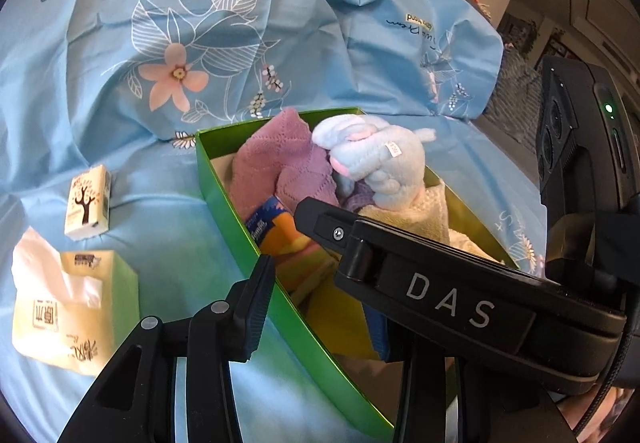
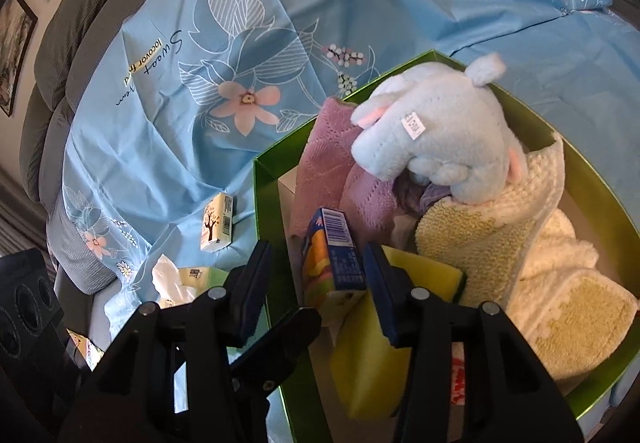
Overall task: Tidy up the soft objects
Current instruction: 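Open the right gripper to release the Tempo pack in the box, then move the right tool to the small tree-print tissue pack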
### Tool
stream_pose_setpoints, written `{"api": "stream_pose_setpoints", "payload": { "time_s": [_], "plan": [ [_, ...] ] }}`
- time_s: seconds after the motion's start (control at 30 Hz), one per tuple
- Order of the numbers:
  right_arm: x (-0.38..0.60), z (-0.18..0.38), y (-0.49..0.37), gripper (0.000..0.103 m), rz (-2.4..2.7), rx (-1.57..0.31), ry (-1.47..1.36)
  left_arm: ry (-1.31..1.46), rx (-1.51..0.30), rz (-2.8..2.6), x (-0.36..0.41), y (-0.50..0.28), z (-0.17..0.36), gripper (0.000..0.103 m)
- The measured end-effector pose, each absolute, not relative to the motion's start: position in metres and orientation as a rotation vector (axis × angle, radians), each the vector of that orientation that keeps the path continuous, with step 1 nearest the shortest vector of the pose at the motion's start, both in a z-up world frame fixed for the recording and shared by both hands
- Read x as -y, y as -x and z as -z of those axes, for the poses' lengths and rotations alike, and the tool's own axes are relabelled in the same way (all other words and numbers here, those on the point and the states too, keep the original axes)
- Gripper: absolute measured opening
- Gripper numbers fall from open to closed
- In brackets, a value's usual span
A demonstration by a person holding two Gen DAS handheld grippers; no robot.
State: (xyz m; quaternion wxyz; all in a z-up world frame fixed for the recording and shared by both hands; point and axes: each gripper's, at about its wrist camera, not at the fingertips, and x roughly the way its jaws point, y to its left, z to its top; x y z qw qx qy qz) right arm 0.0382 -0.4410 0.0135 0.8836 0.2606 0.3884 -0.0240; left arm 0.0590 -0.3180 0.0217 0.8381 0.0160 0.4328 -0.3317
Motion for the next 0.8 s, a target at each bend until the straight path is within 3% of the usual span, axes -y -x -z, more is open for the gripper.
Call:
{"api": "stream_pose_setpoints", "payload": {
  "time_s": [0.07, 0.13, 0.23, 0.3, 0.47, 0.8],
  "plan": [
    [0.441, -0.016, -0.033, 0.048, 0.051, -0.803, -0.552, -0.043, -0.909, 0.717, 0.317, -0.053, -0.026, 0.042],
    [0.44, -0.021, -0.024, 0.054, 0.073, -0.777, -0.563, -0.052, -0.861, 0.702, 0.315, -0.044, -0.034, 0.052],
    [0.437, -0.033, -0.013, 0.07, 0.12, -0.712, -0.521, -0.023, -0.848, 0.688, 0.309, -0.036, -0.041, 0.066],
    [0.437, -0.039, -0.006, 0.09, 0.144, -0.671, -0.514, -0.016, -0.847, 0.675, 0.303, -0.031, -0.045, 0.079],
    [0.435, -0.043, 0.001, 0.1, 0.152, -0.639, -0.512, 0.044, -0.805, 0.657, 0.27, -0.019, -0.058, 0.08],
    [0.404, -0.044, -0.008, 0.101, 0.122, -0.658, -0.433, 0.146, -0.808, 0.409, 0.143, -0.022, -0.065, 0.08]
  ]
}}
